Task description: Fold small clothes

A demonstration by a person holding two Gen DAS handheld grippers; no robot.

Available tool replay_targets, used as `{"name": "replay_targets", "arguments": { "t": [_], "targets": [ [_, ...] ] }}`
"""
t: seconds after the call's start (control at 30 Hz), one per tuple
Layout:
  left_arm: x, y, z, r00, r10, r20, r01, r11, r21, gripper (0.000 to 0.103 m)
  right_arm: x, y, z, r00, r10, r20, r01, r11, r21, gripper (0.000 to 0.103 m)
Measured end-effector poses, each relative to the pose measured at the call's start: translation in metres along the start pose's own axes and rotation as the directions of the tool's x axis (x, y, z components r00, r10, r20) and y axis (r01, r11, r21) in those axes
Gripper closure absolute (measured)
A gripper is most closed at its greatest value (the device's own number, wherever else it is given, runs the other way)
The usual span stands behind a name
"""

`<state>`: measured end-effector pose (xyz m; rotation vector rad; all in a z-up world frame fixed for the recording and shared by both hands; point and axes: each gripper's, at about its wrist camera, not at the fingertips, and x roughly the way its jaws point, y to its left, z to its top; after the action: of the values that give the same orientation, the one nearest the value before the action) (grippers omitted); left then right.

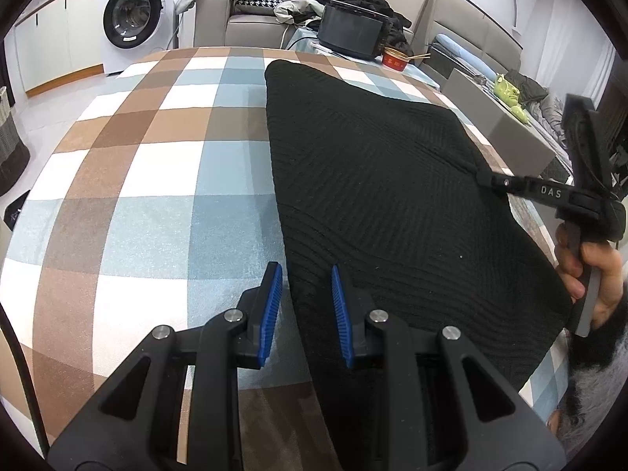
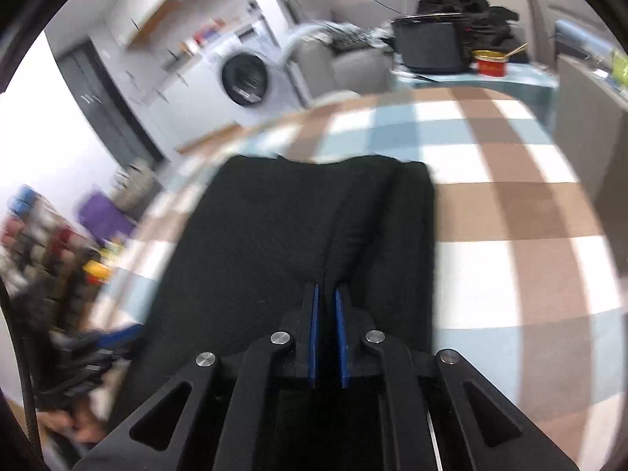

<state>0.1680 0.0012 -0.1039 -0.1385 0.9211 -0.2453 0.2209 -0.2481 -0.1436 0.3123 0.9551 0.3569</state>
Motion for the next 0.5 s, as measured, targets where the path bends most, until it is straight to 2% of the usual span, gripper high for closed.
{"name": "replay_targets", "arguments": {
  "t": [0.1, 0.17, 0.2, 0.27, 0.3, 0.33, 0.4, 0.47, 0.5],
  "targets": [
    [-0.009, -0.001, -0.004, 1.0, 0.0, 0.008, 0.0, 1.0, 0.003, 0.081, -0.015, -0.008, -0.011, 0.995, 0.097, -0.021, -0.095, 0.993, 0.066, 0.086],
    [-0.014, -0.003, -0.008, 1.0, -0.017, 0.008, 0.017, 1.0, 0.005, 0.081, -0.031, -0.011, -0.028, 0.982, 0.187, -0.029, -0.184, 0.979, 0.083, 0.077],
    [-0.015, -0.006, -0.01, 1.0, -0.022, 0.005, 0.022, 1.0, 0.011, 0.081, -0.035, -0.009, -0.036, 0.977, 0.211, -0.041, -0.208, 0.975, 0.082, 0.072],
    [-0.018, -0.01, -0.016, 1.0, -0.028, 0.001, 0.028, 0.999, 0.021, 0.081, -0.036, 0.0, -0.055, 0.969, 0.231, -0.088, -0.225, 0.972, 0.069, 0.071],
    [-0.019, -0.012, -0.019, 1.0, -0.027, -0.001, 0.027, 0.999, 0.028, 0.081, -0.037, 0.003, -0.063, 0.966, 0.238, -0.097, -0.232, 0.97, 0.065, 0.073],
    [-0.021, -0.014, -0.022, 1.0, -0.019, 0.002, 0.019, 0.999, 0.034, 0.081, -0.038, 0.006, -0.067, 0.969, 0.231, -0.088, -0.227, 0.972, 0.056, 0.082],
    [-0.025, -0.017, -0.027, 1.0, -0.018, 0.004, 0.018, 0.999, 0.041, 0.081, -0.05, 0.015, -0.07, 0.972, 0.229, -0.055, -0.228, 0.973, 0.024, 0.092],
    [-0.031, -0.016, -0.03, 1.0, -0.028, 0.006, 0.027, 0.999, 0.037, 0.081, -0.064, 0.021, -0.07, 0.979, 0.206, 0.004, -0.206, 0.978, -0.031, 0.095],
    [-0.033, -0.016, -0.032, 0.999, -0.032, 0.007, 0.031, 0.999, 0.035, 0.081, -0.065, 0.022, -0.072, 0.984, 0.177, 0.004, -0.176, 0.983, -0.043, 0.095]
  ]
}}
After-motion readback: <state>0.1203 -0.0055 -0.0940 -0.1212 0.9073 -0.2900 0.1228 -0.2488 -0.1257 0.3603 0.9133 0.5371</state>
